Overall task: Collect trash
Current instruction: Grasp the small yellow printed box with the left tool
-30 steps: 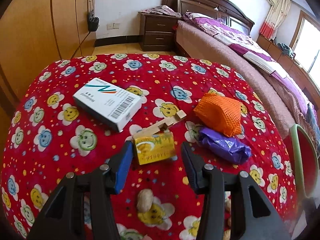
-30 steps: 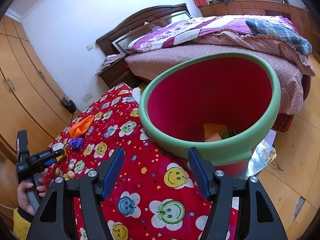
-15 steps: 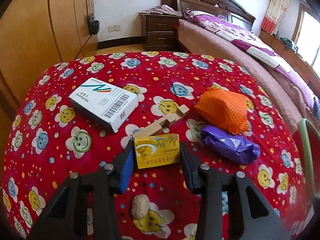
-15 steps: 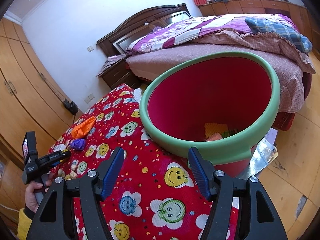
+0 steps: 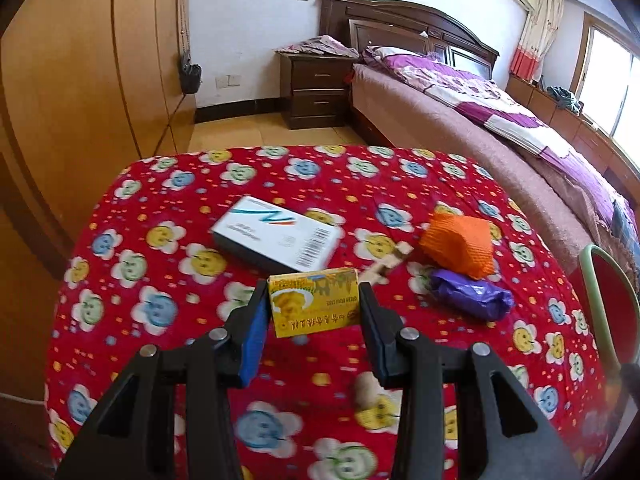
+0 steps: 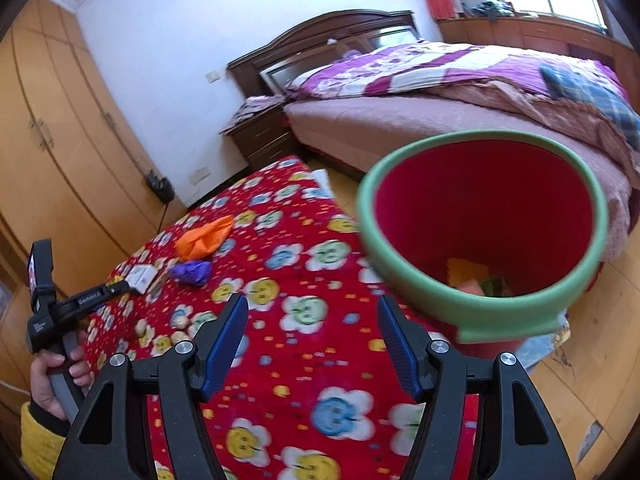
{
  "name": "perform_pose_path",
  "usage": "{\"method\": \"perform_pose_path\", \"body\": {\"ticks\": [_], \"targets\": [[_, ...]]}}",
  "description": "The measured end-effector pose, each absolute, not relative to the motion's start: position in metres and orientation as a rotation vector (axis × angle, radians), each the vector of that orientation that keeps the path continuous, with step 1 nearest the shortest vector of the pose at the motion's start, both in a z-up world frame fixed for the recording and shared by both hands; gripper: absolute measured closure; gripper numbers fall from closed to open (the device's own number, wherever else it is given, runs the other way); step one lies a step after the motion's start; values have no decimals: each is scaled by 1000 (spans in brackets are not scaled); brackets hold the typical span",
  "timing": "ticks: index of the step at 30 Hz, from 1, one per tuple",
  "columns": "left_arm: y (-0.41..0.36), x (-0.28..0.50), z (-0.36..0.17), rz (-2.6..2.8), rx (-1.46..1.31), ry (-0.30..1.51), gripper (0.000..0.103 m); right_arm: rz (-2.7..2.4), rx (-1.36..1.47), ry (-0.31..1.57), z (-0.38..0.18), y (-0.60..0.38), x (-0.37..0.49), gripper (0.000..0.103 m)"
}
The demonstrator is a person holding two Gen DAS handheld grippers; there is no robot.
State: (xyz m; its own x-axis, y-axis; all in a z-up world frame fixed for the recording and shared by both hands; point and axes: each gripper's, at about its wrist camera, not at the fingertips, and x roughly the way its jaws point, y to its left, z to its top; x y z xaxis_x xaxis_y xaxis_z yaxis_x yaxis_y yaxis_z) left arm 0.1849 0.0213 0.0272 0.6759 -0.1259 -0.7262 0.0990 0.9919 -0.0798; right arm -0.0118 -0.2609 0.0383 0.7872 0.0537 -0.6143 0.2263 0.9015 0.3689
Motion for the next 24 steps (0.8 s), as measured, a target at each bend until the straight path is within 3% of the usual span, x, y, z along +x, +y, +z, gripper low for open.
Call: {"method": "perform_pose_path", "body": {"ticks": [24], "targets": [[54, 207, -9, -128, -132, 823, 59, 78, 292, 828, 17, -164, 128, 35]]}}
